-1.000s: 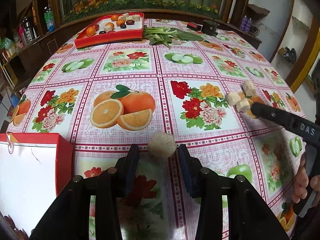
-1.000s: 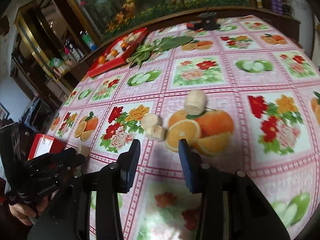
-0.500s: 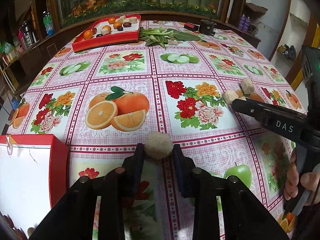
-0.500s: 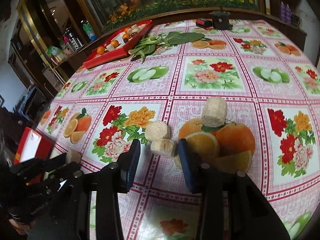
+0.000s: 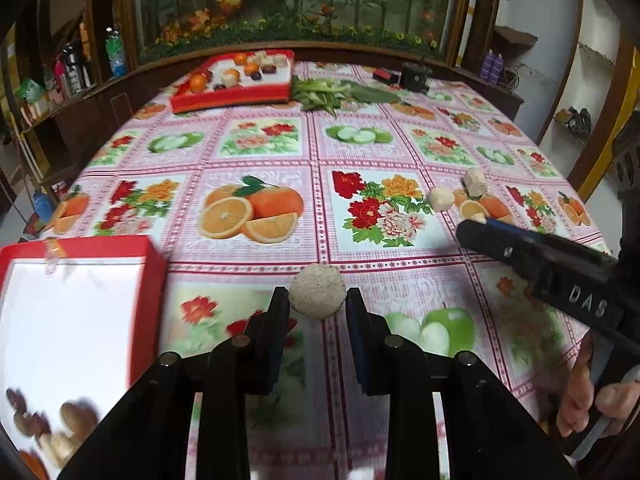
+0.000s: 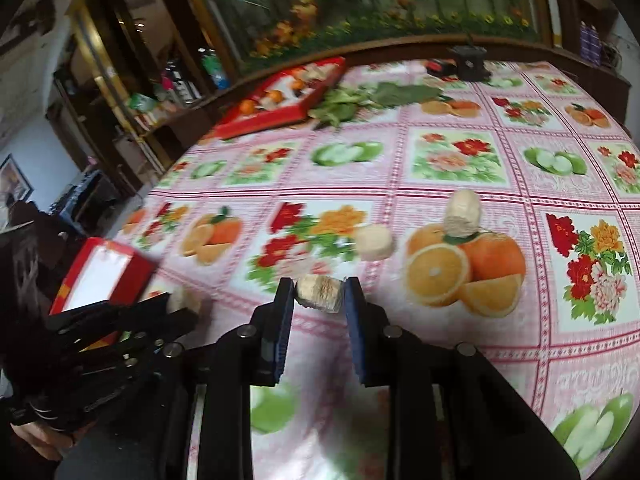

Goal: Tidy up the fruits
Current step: 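Grasp a beige round piece with the left gripper while the right gripper grasps a beige cube, then carry both beige pieces into the white tray and open both grippers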

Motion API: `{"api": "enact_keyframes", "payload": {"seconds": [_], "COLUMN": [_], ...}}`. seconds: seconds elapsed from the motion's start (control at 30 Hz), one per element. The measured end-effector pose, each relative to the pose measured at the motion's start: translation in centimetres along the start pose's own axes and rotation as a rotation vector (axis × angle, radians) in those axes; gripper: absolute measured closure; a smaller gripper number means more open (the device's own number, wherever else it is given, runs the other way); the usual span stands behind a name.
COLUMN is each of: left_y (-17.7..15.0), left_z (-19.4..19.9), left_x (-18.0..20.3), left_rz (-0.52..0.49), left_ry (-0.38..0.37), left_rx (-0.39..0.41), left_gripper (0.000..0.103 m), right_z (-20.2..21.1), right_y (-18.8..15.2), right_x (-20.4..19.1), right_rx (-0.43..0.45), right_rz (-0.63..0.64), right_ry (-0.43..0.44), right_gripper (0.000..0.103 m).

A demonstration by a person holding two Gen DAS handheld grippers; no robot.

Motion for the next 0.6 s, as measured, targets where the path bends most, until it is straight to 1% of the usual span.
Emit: {"api": "enact_keyframes", "payload": {"seconds": [0.1,0.2,0.3,0.47,0.6], "left_y": [-0.5,-1.1,-1.7,-2.8,-3.6], "left_z": [2.1,4.2,5.9,7.8,9.0], "left_x": [-0.5,-1.6,-2.8,-4.8,-6.3], "left_rz": [0.013,0.035,0.049,0.075,0.101], "left_ry": [0.033,0.086,0.144,0.216,0.248], "left_rx": [0.036,0.069,0.093,0.117,0.131], "left_gripper": [0.075,0.075,0.075,0.075,0.075], "right_z": [0.9,1.2,1.4,1.7,1.7], "right_y": [-1.1,-2.0,-3.3,-4.8,-6.0], "right_x": [-2.0,-4.0,-6.9,-10.8,-13.5], "right_rx": [0.010,0.002,-0.010,-0.018,-0.031], "right_rz": [0.024,0.047,0.094,0.160,0.203], "right_ry": [0.043,0.083,0.125,0.173,0.196], "right_gripper": [0.075,0.075,0.075,0.075,0.075]}}
Point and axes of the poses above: each gripper's, at about its wrist camera, not at the fingertips, and z roughly against the way its jaws point, x to its right, y to its top, the point moved 7 cm from there along -z, roughly the way its jaws point, and after that the axes turned 12 degrees about -z, right-handed, at the moved point
